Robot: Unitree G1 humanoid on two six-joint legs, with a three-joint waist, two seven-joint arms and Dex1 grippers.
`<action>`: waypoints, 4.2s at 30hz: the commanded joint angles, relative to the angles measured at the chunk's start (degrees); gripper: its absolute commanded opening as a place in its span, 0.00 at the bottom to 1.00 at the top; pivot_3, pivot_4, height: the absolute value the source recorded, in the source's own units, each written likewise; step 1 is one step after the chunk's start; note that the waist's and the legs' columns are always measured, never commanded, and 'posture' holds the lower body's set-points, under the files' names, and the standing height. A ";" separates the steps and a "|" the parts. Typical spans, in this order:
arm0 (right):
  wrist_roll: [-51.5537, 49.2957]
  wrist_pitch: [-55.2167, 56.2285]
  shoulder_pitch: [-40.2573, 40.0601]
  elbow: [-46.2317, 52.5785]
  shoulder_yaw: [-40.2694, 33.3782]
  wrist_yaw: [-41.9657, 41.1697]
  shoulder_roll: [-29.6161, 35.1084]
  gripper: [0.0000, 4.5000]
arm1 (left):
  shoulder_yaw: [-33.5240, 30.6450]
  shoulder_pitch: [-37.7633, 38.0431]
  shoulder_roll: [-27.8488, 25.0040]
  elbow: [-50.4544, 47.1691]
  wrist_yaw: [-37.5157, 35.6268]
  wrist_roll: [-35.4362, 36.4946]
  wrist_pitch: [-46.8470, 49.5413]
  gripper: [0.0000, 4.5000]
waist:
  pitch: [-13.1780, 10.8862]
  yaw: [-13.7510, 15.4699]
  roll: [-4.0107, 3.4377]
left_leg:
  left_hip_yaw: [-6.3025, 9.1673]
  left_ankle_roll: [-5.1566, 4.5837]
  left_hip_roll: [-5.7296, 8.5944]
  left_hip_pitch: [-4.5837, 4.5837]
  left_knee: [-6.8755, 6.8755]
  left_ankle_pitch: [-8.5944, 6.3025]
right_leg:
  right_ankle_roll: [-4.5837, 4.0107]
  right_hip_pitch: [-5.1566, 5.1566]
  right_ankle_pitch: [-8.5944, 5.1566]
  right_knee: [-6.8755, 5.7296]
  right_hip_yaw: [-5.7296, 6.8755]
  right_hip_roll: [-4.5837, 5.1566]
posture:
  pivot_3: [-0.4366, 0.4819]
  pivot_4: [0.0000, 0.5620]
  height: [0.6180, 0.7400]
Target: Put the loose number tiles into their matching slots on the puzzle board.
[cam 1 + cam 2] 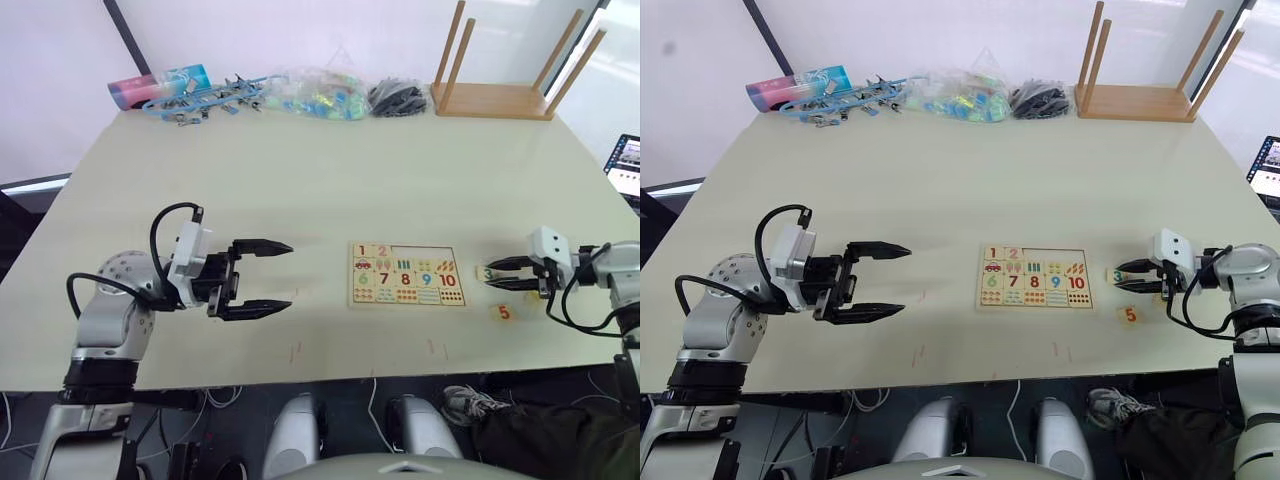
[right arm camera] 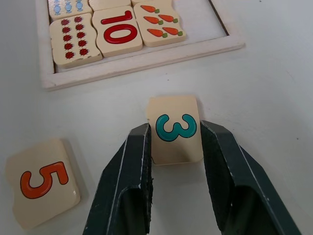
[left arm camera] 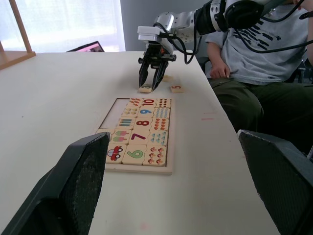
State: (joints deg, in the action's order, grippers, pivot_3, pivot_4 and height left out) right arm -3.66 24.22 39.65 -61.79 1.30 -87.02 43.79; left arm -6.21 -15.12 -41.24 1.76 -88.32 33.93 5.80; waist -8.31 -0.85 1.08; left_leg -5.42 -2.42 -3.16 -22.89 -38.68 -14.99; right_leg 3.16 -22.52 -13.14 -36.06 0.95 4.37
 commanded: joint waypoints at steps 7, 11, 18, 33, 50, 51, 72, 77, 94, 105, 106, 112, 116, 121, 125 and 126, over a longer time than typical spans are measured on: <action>0.72 -10.99 2.90 15.12 0.31 5.04 1.58 0.20 | -1.86 -0.04 0.25 0.73 0.12 1.09 -1.30 1.00 | -0.09 0.01 -0.14 | -0.17 0.00 -0.01 0.00 0.14 0.00 | 0.00 -0.15 0.00 0.01 -0.12 0.00 | 0.48 0.27 0.99; 3.53 -18.71 3.93 21.74 3.14 6.19 1.91 0.20 | -3.03 0.46 0.76 0.77 1.86 1.52 -1.14 1.00 | -0.09 0.00 -0.14 | -0.15 -0.03 -0.03 0.00 0.18 -0.02 | 0.00 -0.21 0.00 0.01 -0.17 0.00 | 0.48 0.27 0.99; 5.93 -31.94 8.17 30.80 8.54 6.10 -0.29 0.20 | -6.19 4.18 1.11 -3.58 6.88 2.68 0.69 1.00 | -0.11 -0.08 -0.17 | -0.15 -0.18 -0.03 -0.04 0.27 -0.11 | 0.00 -0.31 0.00 0.08 -0.21 0.03 | 0.48 0.27 0.99; 12.07 -51.24 13.48 44.06 20.49 8.56 -7.41 0.20 | -7.60 8.48 1.05 -9.91 12.36 3.68 2.74 1.00 | -0.11 -0.13 -0.16 | -0.19 -0.18 -0.05 -0.08 0.30 -0.11 | -0.01 -0.41 0.00 0.06 -0.19 -0.01 | 0.48 0.27 0.99; 14.37 -56.58 13.88 47.17 25.76 11.53 -11.32 0.20 | -7.40 8.76 1.23 -11.49 13.91 3.90 3.62 1.00 | -0.08 0.11 -0.11 | -0.32 0.03 -0.03 -0.80 0.24 0.01 | 0.23 -0.95 0.14 0.10 -0.10 -0.08 | 0.48 0.27 0.99; 14.39 -56.37 13.78 47.35 25.91 11.39 -11.23 0.20 | -7.35 8.64 1.22 -11.45 13.87 3.89 3.67 1.00 | -0.08 0.11 -0.11 | -0.31 0.03 -0.02 -0.82 0.24 0.01 | 0.23 -0.95 0.14 0.13 -0.09 -0.08 | 0.48 0.27 0.99; 14.40 -55.29 12.80 48.09 27.18 10.63 -9.96 0.20 | -7.40 8.66 0.87 -11.58 13.38 4.03 4.19 1.00 | -0.07 0.09 -0.10 | -0.28 0.03 -0.03 -0.82 0.23 0.01 | 0.23 -0.95 0.14 0.13 -0.07 -0.10 | 0.48 0.27 0.99; 14.65 -54.29 12.61 47.54 27.55 10.79 -9.68 0.20 | -7.27 8.64 0.84 -11.45 13.34 4.11 4.15 1.00 | -0.07 0.08 -0.10 | -0.28 0.03 -0.03 -0.82 0.23 0.01 | 0.23 -0.95 0.14 0.13 -0.07 -0.10 | 0.48 0.27 0.99; 15.00 -52.69 12.58 45.70 27.74 11.58 -10.01 0.20 | -7.01 8.90 0.91 -11.14 13.15 4.05 3.72 1.00 | -0.05 0.09 -0.06 | -0.28 0.03 -0.03 -0.81 0.23 0.01 | 0.23 -0.94 0.14 0.12 -0.07 -0.11 | 0.48 0.27 0.99; 15.24 -51.75 12.86 44.30 27.77 12.37 -10.41 0.20 | -7.05 8.92 1.01 -10.62 12.83 3.89 3.36 1.00 | -0.02 0.08 -0.01 | -0.28 0.03 -0.03 -0.81 0.22 0.01 | 0.23 -0.94 0.14 0.11 -0.07 -0.11 | 0.48 0.27 0.99; 15.27 -51.59 12.87 44.23 27.79 12.38 -10.41 0.20 | -7.07 8.94 1.02 -10.58 12.79 3.89 3.34 1.00 | -0.02 0.08 -0.01 | -0.28 0.03 -0.03 -0.81 0.22 0.01 | 0.23 -0.94 0.14 0.11 -0.07 -0.11 | 0.48 0.27 0.99; 15.25 -51.22 12.88 44.07 27.81 12.29 -10.44 0.20 | -7.15 9.02 1.08 -10.39 12.67 3.86 3.14 1.00 | -0.02 0.08 -0.01 | -0.27 0.03 -0.04 -0.80 0.21 0.01 | 0.23 -0.94 0.14 0.10 -0.07 -0.11 | 0.48 0.27 0.99; 15.21 -51.18 12.82 44.26 27.78 12.16 -10.32 0.20 | -7.17 9.11 1.09 -10.32 12.59 3.85 3.05 1.00 | -0.02 0.08 -0.01 | -0.27 0.03 -0.04 -0.80 0.21 0.01 | 0.23 -0.94 0.14 0.09 -0.07 -0.11 | 0.48 0.27 0.99; 15.11 -51.31 13.23 44.21 27.41 12.39 -10.35 0.20 | -7.15 9.08 1.10 -10.14 12.47 3.79 2.91 1.00 | -0.02 0.08 -0.01 | -0.27 0.03 -0.04 -0.80 0.21 0.01 | 0.23 -0.94 0.14 0.09 -0.07 -0.11 | 0.48 0.27 0.99; 14.93 -51.39 13.57 44.07 27.44 11.93 -10.36 0.20 | -7.03 8.78 1.24 -9.74 12.34 3.71 2.78 1.00 | -0.02 0.08 -0.01 | -0.27 0.03 -0.04 -0.80 0.21 0.01 | 0.23 -0.94 0.14 0.09 -0.07 -0.12 | 0.48 0.27 0.99; 14.89 -51.27 13.57 44.11 27.48 11.79 -10.33 0.20 | -7.04 8.77 1.27 -9.62 12.24 3.68 2.70 1.00 | -0.02 0.08 -0.01 | -0.27 0.03 -0.04 -0.80 0.21 0.01 | 0.23 -0.94 0.14 0.09 -0.07 -0.12 | 0.48 0.27 0.99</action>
State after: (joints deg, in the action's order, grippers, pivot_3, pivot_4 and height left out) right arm 11.08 -27.17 52.23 -17.95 29.39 -74.90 33.28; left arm -12.58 -6.12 -39.82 -7.45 -75.88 37.27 9.42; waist -8.33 -0.77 1.07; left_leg -5.69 -2.38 -3.19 -23.69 -38.47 -14.98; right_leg 3.40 -23.46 -13.00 -35.97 0.88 4.25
